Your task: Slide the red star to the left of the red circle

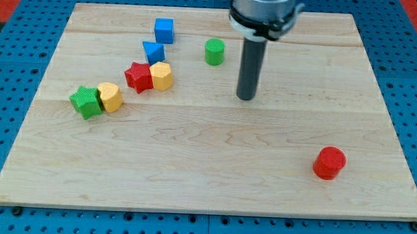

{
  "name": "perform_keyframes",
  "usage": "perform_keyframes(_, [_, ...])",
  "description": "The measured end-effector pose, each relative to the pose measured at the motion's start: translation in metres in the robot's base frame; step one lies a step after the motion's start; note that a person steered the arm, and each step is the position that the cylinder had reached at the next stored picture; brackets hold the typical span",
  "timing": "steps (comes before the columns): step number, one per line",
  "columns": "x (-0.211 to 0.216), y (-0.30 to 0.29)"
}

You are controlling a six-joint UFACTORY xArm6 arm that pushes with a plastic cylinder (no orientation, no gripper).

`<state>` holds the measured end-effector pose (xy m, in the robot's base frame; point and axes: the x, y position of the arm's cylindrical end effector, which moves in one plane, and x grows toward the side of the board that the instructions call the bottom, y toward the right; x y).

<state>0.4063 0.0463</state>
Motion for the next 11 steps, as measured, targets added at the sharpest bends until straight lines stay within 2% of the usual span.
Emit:
perform_keyframes(2, [-0.077,-0.06])
perform_keyframes(4, [-0.056,-0.133])
perform_keyframes(5, [-0.056,-0.144])
perform_keyframes(6, [-0.047,-0.179])
perform_keyframes(7, [-0.037,-0.183])
perform_keyframes(11, [0.061,-0.186])
